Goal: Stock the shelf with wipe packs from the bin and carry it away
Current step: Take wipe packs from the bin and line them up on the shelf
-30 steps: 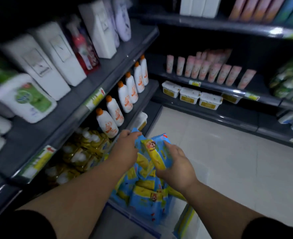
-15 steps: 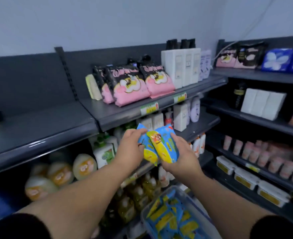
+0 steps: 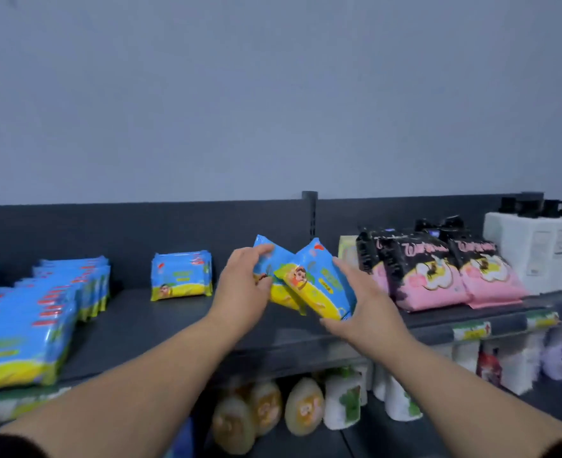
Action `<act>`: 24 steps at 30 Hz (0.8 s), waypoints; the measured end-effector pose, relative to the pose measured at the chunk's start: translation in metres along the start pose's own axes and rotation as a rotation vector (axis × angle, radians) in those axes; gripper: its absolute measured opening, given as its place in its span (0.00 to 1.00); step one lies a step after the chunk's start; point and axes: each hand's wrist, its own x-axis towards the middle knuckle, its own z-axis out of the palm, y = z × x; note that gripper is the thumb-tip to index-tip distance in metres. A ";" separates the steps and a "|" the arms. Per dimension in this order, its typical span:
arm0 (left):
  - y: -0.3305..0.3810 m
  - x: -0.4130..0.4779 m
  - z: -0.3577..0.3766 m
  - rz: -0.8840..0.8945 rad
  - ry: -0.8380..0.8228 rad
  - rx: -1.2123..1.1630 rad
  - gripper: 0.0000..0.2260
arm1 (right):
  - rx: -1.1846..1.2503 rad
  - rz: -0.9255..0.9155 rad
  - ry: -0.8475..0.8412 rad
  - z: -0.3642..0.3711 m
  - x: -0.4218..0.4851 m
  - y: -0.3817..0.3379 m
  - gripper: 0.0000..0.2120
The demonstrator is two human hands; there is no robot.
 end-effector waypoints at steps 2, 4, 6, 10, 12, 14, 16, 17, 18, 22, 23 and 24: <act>-0.029 0.015 -0.025 -0.064 0.044 0.006 0.22 | -0.013 -0.028 -0.060 0.024 0.024 -0.015 0.44; -0.062 0.029 -0.046 -0.144 0.105 0.023 0.22 | -0.026 -0.036 -0.116 0.047 0.046 -0.028 0.44; -0.092 0.039 -0.062 -0.242 0.158 0.024 0.22 | -0.073 -0.034 -0.165 0.070 0.065 -0.037 0.45; -0.141 0.052 -0.077 -0.345 0.165 0.028 0.22 | -0.139 -0.013 -0.267 0.110 0.097 -0.048 0.45; -0.160 0.056 -0.081 -0.376 0.159 0.036 0.22 | -0.150 -0.004 -0.318 0.127 0.109 -0.051 0.45; -0.177 0.061 -0.082 -0.405 0.157 0.043 0.22 | -0.166 -0.008 -0.368 0.144 0.120 -0.054 0.46; -0.191 0.066 -0.082 -0.436 0.150 0.052 0.21 | -0.201 -0.036 -0.410 0.160 0.131 -0.056 0.46; -0.198 0.068 -0.080 -0.447 0.145 0.051 0.21 | -0.219 -0.056 -0.429 0.167 0.137 -0.057 0.46; -0.204 0.070 -0.078 -0.454 0.142 0.041 0.21 | -0.235 -0.079 -0.446 0.173 0.141 -0.057 0.46; -0.222 0.078 -0.070 -0.507 0.160 0.047 0.20 | -0.287 -0.194 -0.527 0.195 0.160 -0.060 0.46; -0.225 0.080 -0.070 -0.538 0.160 0.067 0.19 | -0.291 -0.218 -0.543 0.201 0.164 -0.059 0.46; -0.228 0.082 -0.071 -0.572 0.158 0.087 0.19 | -0.290 -0.242 -0.554 0.206 0.168 -0.059 0.45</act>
